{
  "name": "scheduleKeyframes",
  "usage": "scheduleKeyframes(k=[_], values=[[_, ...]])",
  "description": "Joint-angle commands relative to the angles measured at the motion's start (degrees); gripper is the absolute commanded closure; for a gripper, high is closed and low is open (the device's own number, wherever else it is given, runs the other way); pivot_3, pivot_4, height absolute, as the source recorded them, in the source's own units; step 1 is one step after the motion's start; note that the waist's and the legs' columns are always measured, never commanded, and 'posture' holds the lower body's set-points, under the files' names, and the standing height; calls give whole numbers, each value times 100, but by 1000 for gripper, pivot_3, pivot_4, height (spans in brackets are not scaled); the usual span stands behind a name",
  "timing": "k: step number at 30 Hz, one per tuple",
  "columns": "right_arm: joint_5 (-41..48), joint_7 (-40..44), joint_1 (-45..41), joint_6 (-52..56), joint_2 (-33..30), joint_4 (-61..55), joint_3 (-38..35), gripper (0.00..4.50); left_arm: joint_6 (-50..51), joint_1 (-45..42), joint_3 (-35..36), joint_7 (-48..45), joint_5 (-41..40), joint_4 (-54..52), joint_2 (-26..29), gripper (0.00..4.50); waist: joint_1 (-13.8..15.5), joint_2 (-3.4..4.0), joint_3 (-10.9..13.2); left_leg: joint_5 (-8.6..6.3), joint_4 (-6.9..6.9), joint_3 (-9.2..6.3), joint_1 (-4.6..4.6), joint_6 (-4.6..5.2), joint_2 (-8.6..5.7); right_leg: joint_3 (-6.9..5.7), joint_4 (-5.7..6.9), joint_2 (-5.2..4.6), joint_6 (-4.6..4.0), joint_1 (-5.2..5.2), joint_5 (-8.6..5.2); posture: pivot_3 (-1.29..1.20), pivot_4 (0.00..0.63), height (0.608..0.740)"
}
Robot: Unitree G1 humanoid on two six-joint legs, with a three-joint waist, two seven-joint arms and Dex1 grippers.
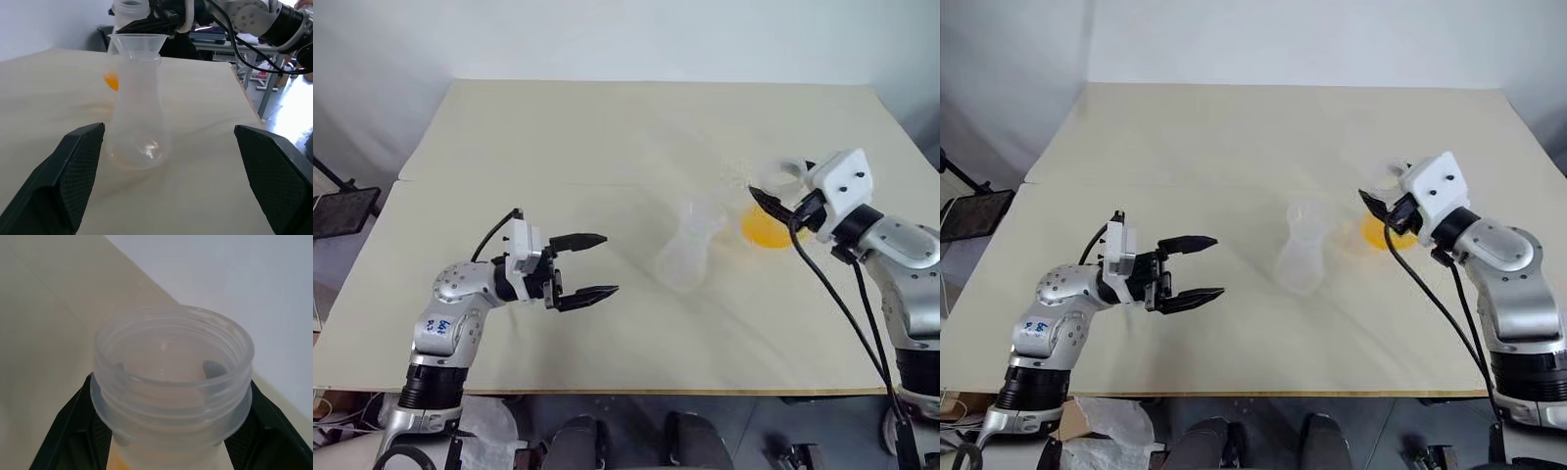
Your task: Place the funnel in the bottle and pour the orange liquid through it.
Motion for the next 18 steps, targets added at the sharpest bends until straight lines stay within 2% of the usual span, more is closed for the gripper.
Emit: scheduleKeyframes(k=[1, 9, 12, 18], values=[[-332, -115, -273, -512, 42, -8, 8, 2041, -17, -88, -42, 45, -104, -108, -66, 0, -5, 0, 0, 0, 0, 0, 0, 0, 0, 0, 1, 0, 0, 0, 0, 0, 150, 740], [-1524, -348, -384, -1671, 166, -9, 638, 2041, -114, -42, -164, 335, -32, -193, -368, 0, -6, -1, 1, 0, 0, -1, 0, 0, 1, -1, 1, 0, 0, 0, 0, 0, 150, 740], [-1699, -488, -407, -1874, 310, 5, 704, 2041, -133, -19, -208, 376, -8, -206, -416, 0, -8, -1, 1, 0, 0, -3, -1, 0, 1, -2, 0, 0, 0, 0, 0, 0, 150, 740], [-2673, -883, -517, -2650, 222, 285, 873, 2041, -152, -25, -273, 382, -8, -179, -448, 0, -14, -1, 1, 1, 0, -3, -1, -1, 1, -2, 0, 0, 0, 0, 0, 0, 150, 740]])
